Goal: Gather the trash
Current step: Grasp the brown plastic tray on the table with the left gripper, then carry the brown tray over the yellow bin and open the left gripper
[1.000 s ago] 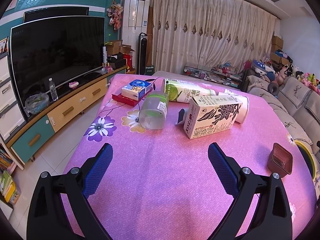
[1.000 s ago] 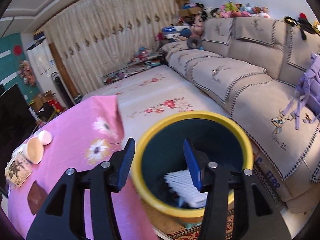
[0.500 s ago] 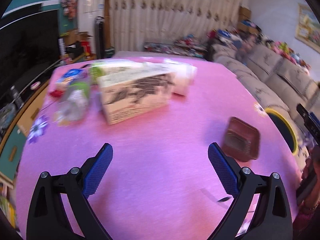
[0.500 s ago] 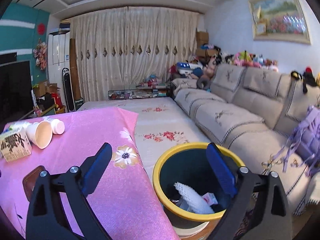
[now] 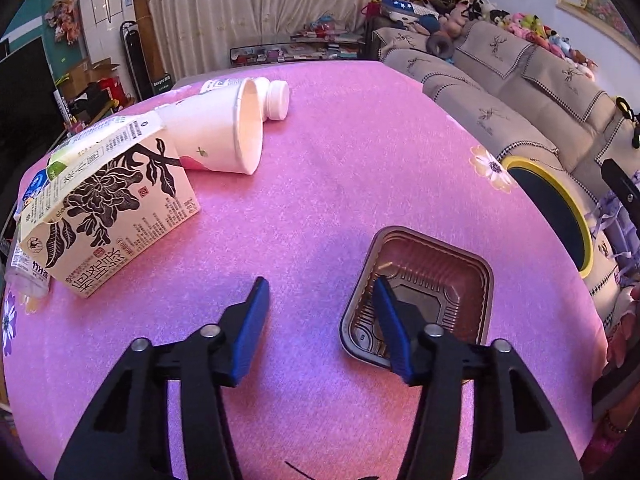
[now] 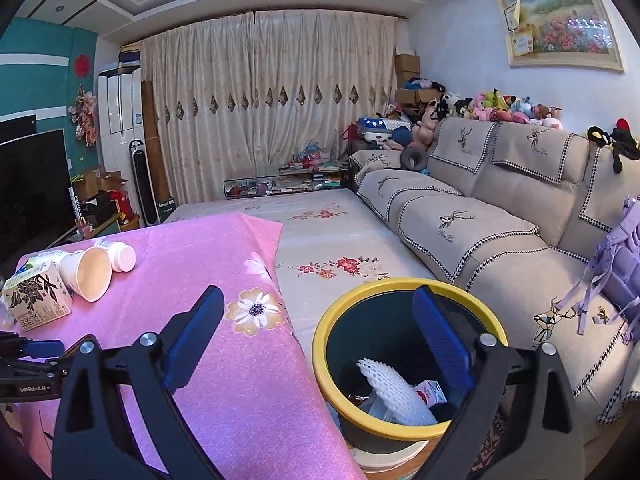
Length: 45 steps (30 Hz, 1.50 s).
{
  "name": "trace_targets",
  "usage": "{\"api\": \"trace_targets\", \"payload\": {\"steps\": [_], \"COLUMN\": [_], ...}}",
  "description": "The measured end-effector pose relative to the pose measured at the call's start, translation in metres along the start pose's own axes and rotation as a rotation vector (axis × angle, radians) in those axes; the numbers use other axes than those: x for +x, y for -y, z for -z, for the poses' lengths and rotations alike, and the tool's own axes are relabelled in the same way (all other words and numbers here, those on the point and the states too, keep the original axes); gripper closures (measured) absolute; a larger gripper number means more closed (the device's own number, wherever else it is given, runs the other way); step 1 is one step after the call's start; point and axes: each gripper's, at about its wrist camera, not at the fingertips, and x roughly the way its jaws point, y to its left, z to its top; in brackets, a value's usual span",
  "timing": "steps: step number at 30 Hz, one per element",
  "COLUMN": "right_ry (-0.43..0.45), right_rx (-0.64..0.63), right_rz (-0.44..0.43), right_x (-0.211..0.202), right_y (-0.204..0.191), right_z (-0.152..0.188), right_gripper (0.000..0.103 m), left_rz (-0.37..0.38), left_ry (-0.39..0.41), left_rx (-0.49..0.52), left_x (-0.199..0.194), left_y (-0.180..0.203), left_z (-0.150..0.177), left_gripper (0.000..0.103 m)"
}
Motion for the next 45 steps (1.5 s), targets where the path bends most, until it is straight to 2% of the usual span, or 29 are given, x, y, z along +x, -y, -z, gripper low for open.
{"api": "trace_targets", "payload": {"steps": [1,3,4,6,9,17,22,26,30,35,41,44,45], "right_ry": [-0.003,-0.012,-0.015,-0.024,-0.035,-0.018,-0.042,-0.035,-0.044,-0.049,-0.060,-0.057,-0.056], "right_rx": [0.003,0.013,0.018,0.028,0.035,0.090,0.103,0.118,0.170,0.209,0.237,0.252,0.255], "right_rz": [-0.003,-0.007,-0.009,-0.010,-0.012,-0.044,0.004,0.089,0.159,0.220,0.259,0.272,0.277], "right_x": [0.001,0.002,0.002,0.004,0.007,0.001,-0.003,-0.016,-0.027,-0.038,-0.045,-0.047,-0.048], "right_y": [0.001,0.003,0.003,0.006,0.007,0.023,0.058,0.097,0.144,0.184,0.216,0.227,0.230], "right_z": [0.000,0.001,0.001,0.001,0.001,0.001,0.002,0.007,0.014,0.023,0.031,0.032,0.032], "right_gripper": [0.013,0.013,0.013,0.013,0.013,0.013,0.013,0.013,0.012,0.012,0.012,0.012,0.012], "left_rz": [-0.003,-0.001,-0.001,-0.002,-0.011,-0.008,0.017,0.064,0.119,0.189,0.201,0.191,0.184], "left_ry": [0.001,-0.003,-0.004,-0.005,0.013,0.065,0.091,0.087,0.083,0.050,-0.015,-0.035,-0.038], "left_rx": [0.007,0.027,0.036,0.052,0.074,0.128,0.184,0.234,0.284,0.353,0.395,0.408,0.413], "left_x": [0.001,0.002,0.002,0.002,-0.001,-0.020,-0.027,-0.019,-0.006,0.016,0.058,0.075,0.080], "left_y": [0.002,0.007,0.011,0.014,0.021,0.043,0.074,0.114,0.164,0.232,0.289,0.302,0.307], "left_z": [0.000,-0.001,-0.002,-0.003,-0.005,-0.033,-0.055,-0.072,-0.084,-0.093,-0.109,-0.113,-0.114], "left_gripper": [0.058,0.074,0.077,0.091,0.096,0.098,0.098,0.098,0.098,0.098,0.097,0.097,0.091]}}
